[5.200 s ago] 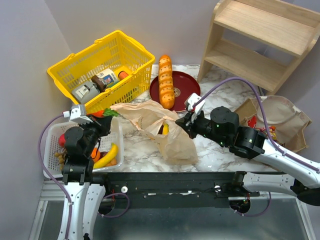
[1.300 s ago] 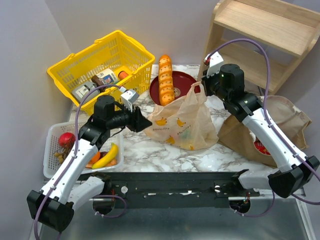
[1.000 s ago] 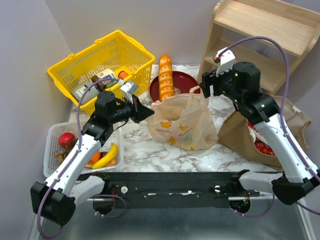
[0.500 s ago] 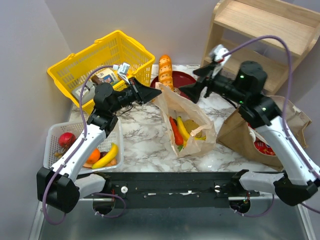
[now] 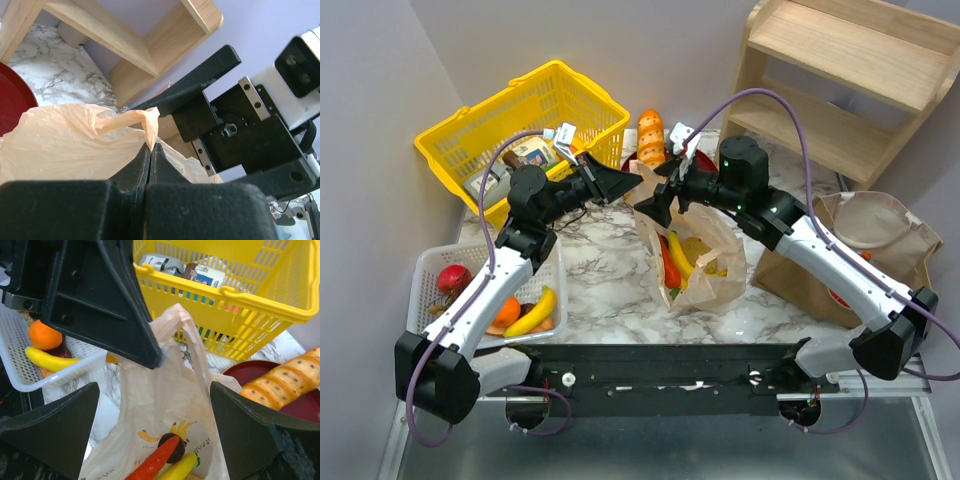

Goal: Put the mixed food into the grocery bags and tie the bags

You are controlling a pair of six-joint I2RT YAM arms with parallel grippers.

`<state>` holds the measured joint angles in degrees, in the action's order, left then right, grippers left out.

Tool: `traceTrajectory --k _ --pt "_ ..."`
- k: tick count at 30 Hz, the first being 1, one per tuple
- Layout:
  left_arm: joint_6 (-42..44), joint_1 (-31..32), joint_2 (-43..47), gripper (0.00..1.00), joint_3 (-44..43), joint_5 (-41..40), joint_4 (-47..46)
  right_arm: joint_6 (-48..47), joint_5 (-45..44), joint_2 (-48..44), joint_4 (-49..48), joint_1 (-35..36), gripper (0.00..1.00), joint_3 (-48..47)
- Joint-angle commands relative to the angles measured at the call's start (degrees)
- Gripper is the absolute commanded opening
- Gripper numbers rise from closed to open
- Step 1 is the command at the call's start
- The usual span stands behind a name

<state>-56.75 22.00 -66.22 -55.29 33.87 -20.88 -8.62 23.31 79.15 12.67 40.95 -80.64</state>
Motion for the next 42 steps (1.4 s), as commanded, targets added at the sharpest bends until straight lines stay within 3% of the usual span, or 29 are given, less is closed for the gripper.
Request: traceTrajectory --k 1,5,8,9,11,12,14,15,18,22,25,27,31,33,37,42 --pt "-0.3 0.2 -0.8 0.00 -1.4 -1.3 -2.3 -2.0 -0.5 1.7 -5.3 1.8 1.00 1.9" --pt "-0.5 0.2 -0.7 0.00 -1.1 -1.3 -2.6 -2.0 -2.5 3.9 -7.2 2.1 0.99 2.5" --pt "-1.1 0.2 -0.5 0.00 -0.9 -1.1 -3.5 -1.7 -4.9 5.1 -7.8 2.2 0.88 2.8" --pt "-1.3 0.2 -0.6 0.00 -0.8 -0.8 -3.9 -1.5 -5.6 5.7 -8.3 2.2 0.70 2.9" --pt "-1.4 0.2 -0.7 0.00 -0.9 -0.4 -4.0 -1.0 -7.1 5.7 -9.3 2.2 0.50 3.6" --pt "-1.2 0.2 -0.8 0.04 -0.9 1.0 -4.7 -0.6 -7.6 5.5 -10.0 2.2 0.21 4.1" --pt "0.8 -0.1 -0.6 0.25 -1.6 1.7 -3.6 -0.1 -7.8 4.9 -9.9 2.2 0.07 4.3" --pt "1.9 -0.4 -0.2 0.52 -2.0 1.8 -0.9 0.0 -7.6 4.3 -9.9 2.2 0.01 4.5" --pt "8.0 -2.4 2.5 0.84 -3.5 0.3 5.2 0.4 -4.9 1.5 -8.6 2.1 0.01 6.2" --pt "15.6 -5.8 8.3 0.99 -4.3 -0.4 10.2 3.0 1.4 -0.6 -3.4 1.9 0.01 5.1" --pt "22.5 -6.6 11.5 0.99 -3.2 1.5 11.1 6.5 8.6 -1.7 0.3 0.5 0.01 3.0" --pt "26.0 -6.6 12.3 0.99 -1.5 7.0 9.5 8.4 12.2 -2.3 2.4 0.2 0.01 1.1" --pt "23.0 -5.9 12.3 0.99 2.5 15.8 -0.1 14.4 20.8 -2.2 3.8 -0.2 0.01 -1.5" --pt "21.8 -4.4 12.3 0.99 5.2 16.6 -6.2 16.0 22.9 -1.3 4.5 -0.4 0.01 -3.1" --pt "23.5 -0.8 10.5 0.99 7.6 15.4 -8.3 20.7 28.5 1.2 4.1 -1.3 0.01 -5.0" --pt "21.8 2.9 7.9 0.98 11.3 14.9 -15.7 22.2 28.4 3.1 3.9 -2.0 0.01 -5.4"
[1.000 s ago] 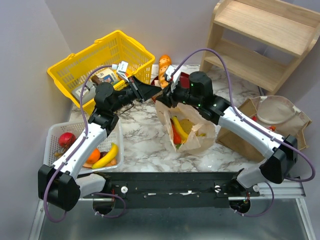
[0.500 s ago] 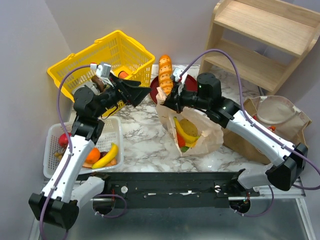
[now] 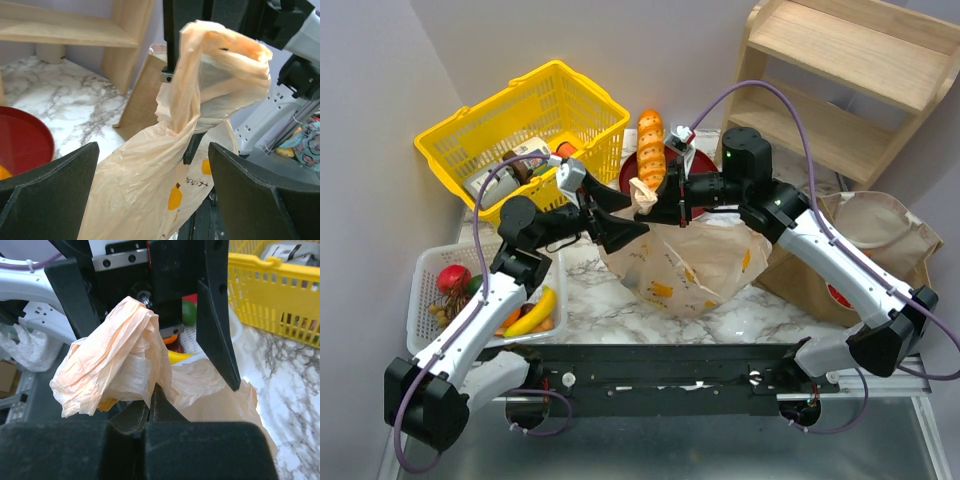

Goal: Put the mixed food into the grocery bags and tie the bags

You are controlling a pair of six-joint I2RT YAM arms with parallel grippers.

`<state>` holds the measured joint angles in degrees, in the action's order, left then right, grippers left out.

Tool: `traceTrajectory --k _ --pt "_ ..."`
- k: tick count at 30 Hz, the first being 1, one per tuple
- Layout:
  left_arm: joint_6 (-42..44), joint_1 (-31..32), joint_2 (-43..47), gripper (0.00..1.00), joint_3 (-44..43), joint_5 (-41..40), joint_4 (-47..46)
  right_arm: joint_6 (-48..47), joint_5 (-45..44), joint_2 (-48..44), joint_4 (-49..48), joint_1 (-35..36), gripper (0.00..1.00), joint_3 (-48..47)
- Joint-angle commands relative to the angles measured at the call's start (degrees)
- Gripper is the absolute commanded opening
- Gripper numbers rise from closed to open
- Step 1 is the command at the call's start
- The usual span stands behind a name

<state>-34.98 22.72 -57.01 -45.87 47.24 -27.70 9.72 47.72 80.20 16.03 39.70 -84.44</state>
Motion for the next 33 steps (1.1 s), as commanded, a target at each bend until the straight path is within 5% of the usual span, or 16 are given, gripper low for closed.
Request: traceTrajectory --k 1,15,18,19,23,27,33 --pt "-0.2 2.5 -2.4 0.96 2.1 1.4 -9.6 4.9 4.4 2.5 0.7 -1.3 0.01 -1.6" --pt "-7.3 5.8 -10.7 0.46 7.3 1.5 -24.1 13.1 6.9 5.0 -6.5 -4.2 0.01 0.7" --pt "-7.1 5.8 -10.7 0.25 8.2 0.6 -24.3 14.5 6.9 4.3 -8.1 -5.1 0.03 1.8" --pt "-7.1 5.8 -10.7 0.10 8.2 0.3 -24.3 14.5 6.9 4.3 -8.1 -5.3 0.05 2.0" --pt "-7.1 5.8 -11.0 0.00 8.5 0.4 -23.6 13.4 6.9 3.5 -7.9 -6.0 0.22 2.3" --pt "-7.0 5.8 -10.6 0.00 9.0 0.8 -22.1 11.9 4.9 1.0 -7.2 -7.5 0.65 2.4" --pt "-5.5 6.0 -9.0 0.00 9.0 1.5 -19.0 3.0 -1.2 0.4 -1.5 -8.3 0.85 -0.3"
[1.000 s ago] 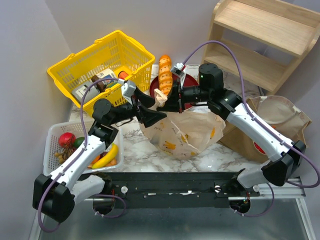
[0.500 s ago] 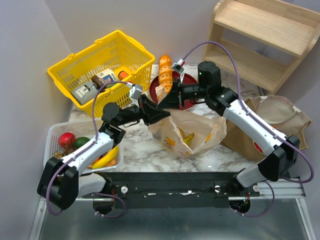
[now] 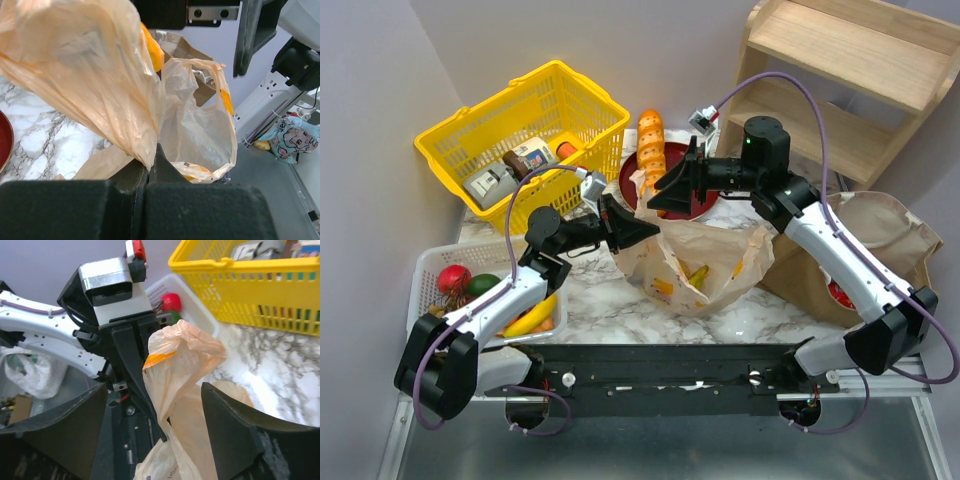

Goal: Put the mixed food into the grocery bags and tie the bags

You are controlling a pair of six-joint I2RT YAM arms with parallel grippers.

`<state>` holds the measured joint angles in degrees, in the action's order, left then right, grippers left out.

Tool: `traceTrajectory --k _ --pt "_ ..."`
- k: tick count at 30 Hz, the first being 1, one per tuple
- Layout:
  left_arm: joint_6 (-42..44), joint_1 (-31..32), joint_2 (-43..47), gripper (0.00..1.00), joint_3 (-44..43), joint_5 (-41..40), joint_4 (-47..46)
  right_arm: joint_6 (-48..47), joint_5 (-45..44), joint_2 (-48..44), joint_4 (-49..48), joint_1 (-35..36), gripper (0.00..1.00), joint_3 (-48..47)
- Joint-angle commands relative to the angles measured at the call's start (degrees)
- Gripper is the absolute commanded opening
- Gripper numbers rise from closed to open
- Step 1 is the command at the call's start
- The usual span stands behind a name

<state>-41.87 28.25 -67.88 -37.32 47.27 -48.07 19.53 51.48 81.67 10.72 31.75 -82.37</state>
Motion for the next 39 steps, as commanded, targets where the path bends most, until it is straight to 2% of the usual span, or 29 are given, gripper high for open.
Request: traceTrajectory --k 1,10,24,27,30,31,33,34,39 --pt "1.6 0.5 2.2 0.00 0.4 1.5 1.8 -7.6 -5.8 -0.1 4.6 -0.4 0.87 -4.4" --pt "4.2 1.0 3.3 0.00 -0.5 1.3 6.1 -10.8 -5.5 4.2 5.6 -0.5 0.89 -10.5" --pt "5.8 1.9 3.2 0.00 -1.9 1.3 9.2 -10.8 -0.3 9.3 5.1 -0.5 0.72 -13.0" --pt "6.1 1.9 3.0 0.00 -2.1 1.2 9.8 -10.8 0.4 9.6 5.0 -0.5 0.60 -12.3" --pt "6.2 2.0 2.7 0.00 -2.0 1.1 10.0 -10.5 1.1 9.5 4.7 -0.5 0.33 -12.5" --pt "6.3 2.0 2.7 0.00 -2.0 1.0 9.9 -10.5 1.1 9.4 4.7 -0.5 0.17 -12.6" --pt "6.6 2.0 2.5 0.00 -1.9 0.7 10.6 -10.4 0.5 9.1 4.5 -0.5 0.05 -13.3" --pt "6.9 2.0 2.4 0.00 -1.8 0.6 11.1 -10.5 -0.1 8.9 4.6 -0.5 0.01 -13.7" --pt "8.7 2.0 2.6 0.00 -0.7 -1.3 15.5 -11.3 -5.0 8.1 4.9 -0.6 0.01 -16.9"
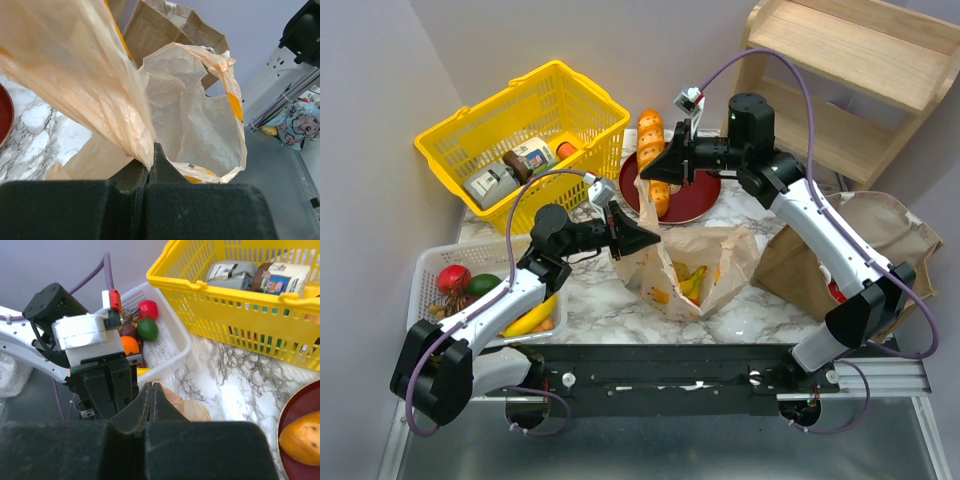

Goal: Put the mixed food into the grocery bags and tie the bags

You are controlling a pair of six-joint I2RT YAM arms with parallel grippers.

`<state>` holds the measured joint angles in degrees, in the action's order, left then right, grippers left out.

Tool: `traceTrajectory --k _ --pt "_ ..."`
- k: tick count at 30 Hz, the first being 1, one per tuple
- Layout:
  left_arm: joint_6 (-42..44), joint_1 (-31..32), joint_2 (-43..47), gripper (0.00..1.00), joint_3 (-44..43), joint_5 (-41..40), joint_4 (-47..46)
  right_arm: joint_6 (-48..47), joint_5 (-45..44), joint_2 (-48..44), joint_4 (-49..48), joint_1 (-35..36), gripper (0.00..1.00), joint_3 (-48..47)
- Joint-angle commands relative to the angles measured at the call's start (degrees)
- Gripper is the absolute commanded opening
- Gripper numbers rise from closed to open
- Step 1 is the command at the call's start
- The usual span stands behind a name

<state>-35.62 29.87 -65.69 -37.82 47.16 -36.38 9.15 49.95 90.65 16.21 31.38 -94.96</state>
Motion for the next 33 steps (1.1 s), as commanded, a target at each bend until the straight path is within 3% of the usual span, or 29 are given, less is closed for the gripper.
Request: traceTrajectory --k 1,12,14,24,27,28,31,33 --pt "2.7 0.4 0.8 0.00 0.3 -1.5 4.4 -1.1 -3.6 -0.9 -0.3 -0.4 0.01 -5.5" --pt "6.0 0.4 5.4 0.00 4.3 -5.8 14.0 -3.3 -3.0 -0.6 1.8 -0.8 0.01 -5.4" --pt "5.9 0.4 6.0 0.14 4.3 -6.6 15.5 -3.1 -4.1 -1.5 1.3 -0.8 0.01 -4.2" --pt "-0.9 0.5 8.0 0.21 12.9 -8.7 7.9 -1.3 -6.2 -5.3 -1.3 -0.9 0.01 0.3" --pt "-0.1 0.5 9.9 0.34 12.0 -9.4 8.8 -1.2 -4.8 -5.0 -1.3 -0.8 0.01 0.5" --pt "0.6 0.5 10.6 0.49 11.3 -10.3 10.5 -1.2 -4.3 -5.0 -1.3 -0.8 0.01 0.5" --pt "4.9 0.5 12.8 0.75 6.9 -11.6 16.9 -1.1 -2.6 -4.9 -1.2 -0.9 0.01 0.6" --pt "7.1 0.4 14.0 0.82 3.0 -13.1 19.8 -1.1 -1.4 -5.0 -1.1 -0.8 0.01 0.9"
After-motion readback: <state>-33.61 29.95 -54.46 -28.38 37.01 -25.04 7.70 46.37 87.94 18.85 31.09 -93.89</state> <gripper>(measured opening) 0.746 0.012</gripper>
